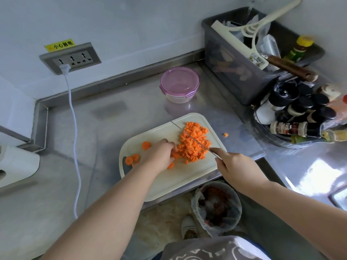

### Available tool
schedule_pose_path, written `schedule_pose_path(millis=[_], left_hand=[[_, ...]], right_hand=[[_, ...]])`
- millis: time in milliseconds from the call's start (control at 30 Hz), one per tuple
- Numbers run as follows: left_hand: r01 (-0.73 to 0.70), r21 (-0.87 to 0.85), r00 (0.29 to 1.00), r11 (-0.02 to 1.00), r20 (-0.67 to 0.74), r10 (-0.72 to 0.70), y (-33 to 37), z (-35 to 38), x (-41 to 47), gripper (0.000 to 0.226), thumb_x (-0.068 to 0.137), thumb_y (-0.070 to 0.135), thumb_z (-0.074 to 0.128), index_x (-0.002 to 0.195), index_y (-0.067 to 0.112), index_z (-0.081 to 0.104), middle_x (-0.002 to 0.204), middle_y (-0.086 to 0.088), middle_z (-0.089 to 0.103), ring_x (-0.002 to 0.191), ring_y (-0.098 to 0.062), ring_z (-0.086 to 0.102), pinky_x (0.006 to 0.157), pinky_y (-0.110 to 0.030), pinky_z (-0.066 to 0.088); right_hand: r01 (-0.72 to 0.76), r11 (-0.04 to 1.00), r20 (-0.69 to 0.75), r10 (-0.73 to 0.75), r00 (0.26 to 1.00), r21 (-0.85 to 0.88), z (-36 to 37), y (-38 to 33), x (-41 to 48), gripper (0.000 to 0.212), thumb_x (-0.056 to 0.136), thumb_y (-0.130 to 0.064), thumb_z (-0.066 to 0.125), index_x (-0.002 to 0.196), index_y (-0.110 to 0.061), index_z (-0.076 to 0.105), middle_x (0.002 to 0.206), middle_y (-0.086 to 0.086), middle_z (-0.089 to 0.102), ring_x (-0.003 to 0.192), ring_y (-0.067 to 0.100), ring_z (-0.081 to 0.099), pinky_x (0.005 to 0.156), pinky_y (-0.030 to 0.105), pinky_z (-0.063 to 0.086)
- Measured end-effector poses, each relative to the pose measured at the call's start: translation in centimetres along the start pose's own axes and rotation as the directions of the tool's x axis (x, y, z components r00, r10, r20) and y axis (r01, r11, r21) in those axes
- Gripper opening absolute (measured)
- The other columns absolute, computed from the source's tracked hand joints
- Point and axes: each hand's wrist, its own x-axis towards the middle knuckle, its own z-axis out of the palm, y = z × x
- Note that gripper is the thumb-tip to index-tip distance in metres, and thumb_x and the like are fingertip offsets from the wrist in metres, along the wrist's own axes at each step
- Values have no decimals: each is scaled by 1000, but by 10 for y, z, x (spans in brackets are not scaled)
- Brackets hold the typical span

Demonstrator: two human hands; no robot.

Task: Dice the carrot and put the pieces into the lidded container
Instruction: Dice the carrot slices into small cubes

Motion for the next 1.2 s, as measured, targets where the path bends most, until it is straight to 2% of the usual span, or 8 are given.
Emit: schedule_pose_path(millis=[200,300,433,600,767,867,967,1200], left_hand=[[-35,86,996,996,83,28,6,-2,7,28,87,14,61,115,22,59,116,-3,53,107,-25,56,86,-34,48],[-63,136,992,989,116,48,8,-5,10,25,88,14,58,112,23,57,112,-2,56,102,-25,58,75,-29,44],[-98,222,989,970,133,69,10,-7,12,16,89,19,58,105,22,57,110,-2,55,100,-27,58,70,-29,37],[-57,265,994,963,110,29,10,-7,12,18,87,30,60,104,23,59,112,-1,56,104,-25,58,76,-31,43],[189,119,981,975,13,-192,6,-1,8,19,82,29,63,101,25,63,106,1,64,97,-23,62,70,-27,43],[288,5,957,958,-50,-287,6,4,8,16,83,31,63,97,24,62,103,1,66,96,-24,63,68,-26,41],[311,-84,945,947,-80,-317,8,7,7,12,85,30,63,94,22,60,99,-1,67,93,-24,63,67,-27,42],[316,-153,944,936,-53,-327,-4,6,5,26,82,29,69,104,18,62,105,-3,68,100,-26,62,72,-32,46]], right_hand=[[-12,1000,8,12,1000,20,-5,5,-2,40,102,-28,34,141,-30,41,62,-8,46,52,16,46,47,22,32],[-12,999,20,11,1000,45,-7,6,-2,40,103,-28,34,142,-29,41,62,-7,47,50,14,45,46,18,30],[-20,996,38,16,999,87,-7,7,1,40,103,-28,33,142,-30,41,63,-7,50,49,11,46,51,23,39],[-41,994,59,35,998,104,-4,7,1,40,103,-29,34,142,-30,40,74,1,62,64,20,60,63,32,50],[-48,986,85,35,996,158,0,-1,1,37,103,-27,35,138,-26,45,70,4,61,60,21,59,57,31,46],[-78,968,136,46,990,240,7,-13,2,23,102,-26,36,112,-16,54,68,6,56,60,27,56,59,41,46],[-123,951,198,68,978,282,16,-29,4,23,101,-25,35,87,-12,48,68,6,52,61,27,50,57,39,40],[-170,952,238,109,965,254,30,-44,5,22,100,-24,32,99,-12,51,87,9,59,74,28,56,69,42,50]])
